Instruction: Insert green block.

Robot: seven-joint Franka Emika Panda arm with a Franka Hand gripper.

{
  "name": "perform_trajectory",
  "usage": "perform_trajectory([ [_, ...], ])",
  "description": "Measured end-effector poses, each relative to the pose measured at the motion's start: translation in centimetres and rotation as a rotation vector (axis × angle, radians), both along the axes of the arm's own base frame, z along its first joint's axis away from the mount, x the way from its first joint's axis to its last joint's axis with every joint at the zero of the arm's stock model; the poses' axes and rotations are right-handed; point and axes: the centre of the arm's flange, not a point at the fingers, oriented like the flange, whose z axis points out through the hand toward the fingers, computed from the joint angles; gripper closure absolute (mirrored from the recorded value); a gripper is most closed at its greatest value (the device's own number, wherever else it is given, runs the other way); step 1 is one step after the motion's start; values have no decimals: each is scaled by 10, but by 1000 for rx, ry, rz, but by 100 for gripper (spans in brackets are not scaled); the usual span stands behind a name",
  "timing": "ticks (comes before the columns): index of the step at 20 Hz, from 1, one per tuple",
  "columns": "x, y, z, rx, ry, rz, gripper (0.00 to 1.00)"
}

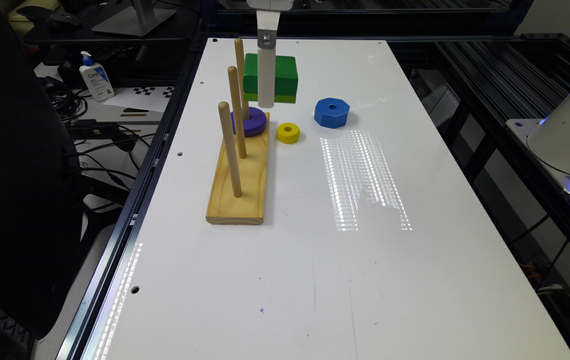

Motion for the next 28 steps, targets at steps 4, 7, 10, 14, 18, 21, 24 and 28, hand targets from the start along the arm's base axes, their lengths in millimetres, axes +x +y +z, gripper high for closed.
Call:
perform_trajectory([
  [4,2,0,0,1,-2,-1,100],
  [7,3,0,0,2,-2,-1,100],
  [10,4,0,0,3,-2,-1,100],
  [14,11,1,1,7,-10,-1,100],
  [18,24,3,-3,11,-12,0,100],
  [21,34,4,-2,15,-19,1,100],
  [24,43,6,-2,15,-15,2,100],
  [28,45,8,-3,14,-12,4,100],
])
